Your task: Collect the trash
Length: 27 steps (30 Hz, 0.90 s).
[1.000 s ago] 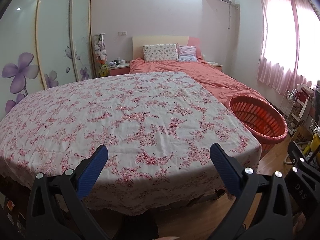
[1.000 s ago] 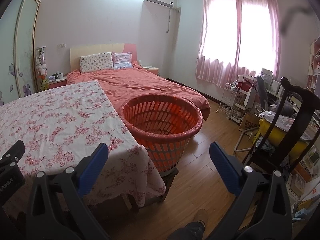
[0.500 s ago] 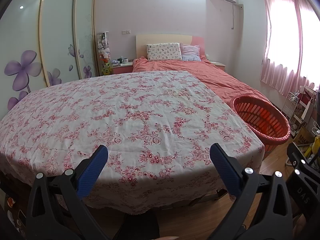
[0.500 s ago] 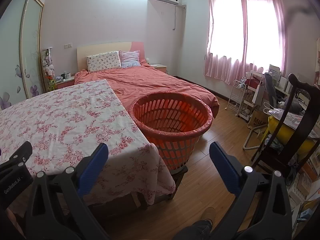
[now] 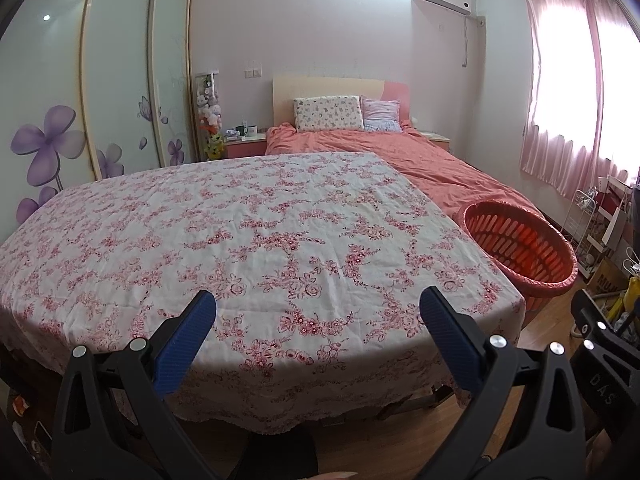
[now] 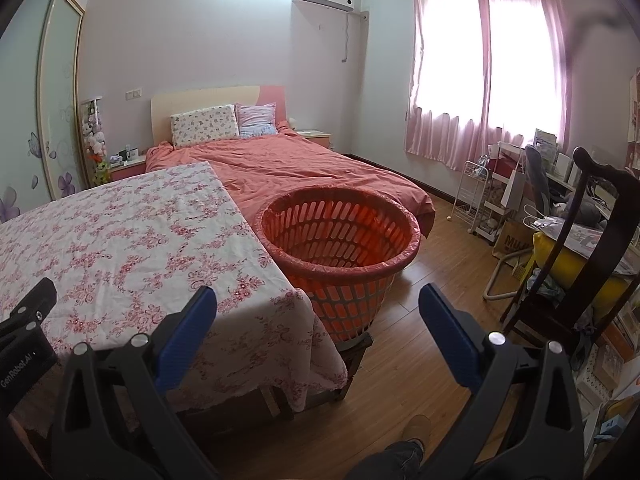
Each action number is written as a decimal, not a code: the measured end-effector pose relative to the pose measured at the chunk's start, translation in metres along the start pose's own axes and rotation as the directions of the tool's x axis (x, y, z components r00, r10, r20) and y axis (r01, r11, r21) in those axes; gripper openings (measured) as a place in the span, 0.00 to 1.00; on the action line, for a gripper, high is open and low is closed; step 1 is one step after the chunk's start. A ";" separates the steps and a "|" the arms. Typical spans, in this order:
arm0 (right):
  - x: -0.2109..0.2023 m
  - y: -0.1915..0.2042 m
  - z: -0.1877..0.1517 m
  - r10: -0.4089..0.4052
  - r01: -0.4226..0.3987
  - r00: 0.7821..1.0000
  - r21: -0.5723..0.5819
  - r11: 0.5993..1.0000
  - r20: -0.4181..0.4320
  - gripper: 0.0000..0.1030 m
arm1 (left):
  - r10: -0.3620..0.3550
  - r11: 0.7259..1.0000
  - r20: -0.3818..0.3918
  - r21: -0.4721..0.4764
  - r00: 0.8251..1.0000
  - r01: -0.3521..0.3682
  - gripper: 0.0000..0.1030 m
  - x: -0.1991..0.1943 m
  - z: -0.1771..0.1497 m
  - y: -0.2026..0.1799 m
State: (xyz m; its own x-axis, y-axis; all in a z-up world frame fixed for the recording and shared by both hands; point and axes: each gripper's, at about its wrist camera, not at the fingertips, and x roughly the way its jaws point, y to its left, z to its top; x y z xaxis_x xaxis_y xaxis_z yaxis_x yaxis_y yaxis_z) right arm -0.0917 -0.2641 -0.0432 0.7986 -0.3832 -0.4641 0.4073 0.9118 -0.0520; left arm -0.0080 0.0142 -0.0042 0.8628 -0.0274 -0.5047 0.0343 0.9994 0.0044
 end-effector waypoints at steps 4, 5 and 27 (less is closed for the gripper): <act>0.000 0.000 0.000 0.001 -0.001 1.000 -0.001 1.000 0.001 0.96 | 0.000 1.000 0.002 -0.001 1.000 0.000 0.97 0.000 0.000 -0.001; 0.000 0.000 0.000 0.000 0.000 1.000 -0.001 1.000 0.001 0.96 | 0.000 1.000 0.002 -0.001 1.000 0.000 0.97 0.000 0.000 -0.001; 0.000 0.000 0.000 0.000 0.000 1.000 0.000 1.000 0.001 0.96 | -0.001 1.000 -0.001 -0.004 1.000 0.001 0.97 -0.001 0.002 -0.001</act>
State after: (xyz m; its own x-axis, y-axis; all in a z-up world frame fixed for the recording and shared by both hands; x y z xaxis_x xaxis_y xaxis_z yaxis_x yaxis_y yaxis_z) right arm -0.0920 -0.2641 -0.0436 0.7992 -0.3829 -0.4633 0.4069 0.9120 -0.0518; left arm -0.0078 0.0132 -0.0025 0.8622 -0.0283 -0.5058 0.0330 0.9995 0.0004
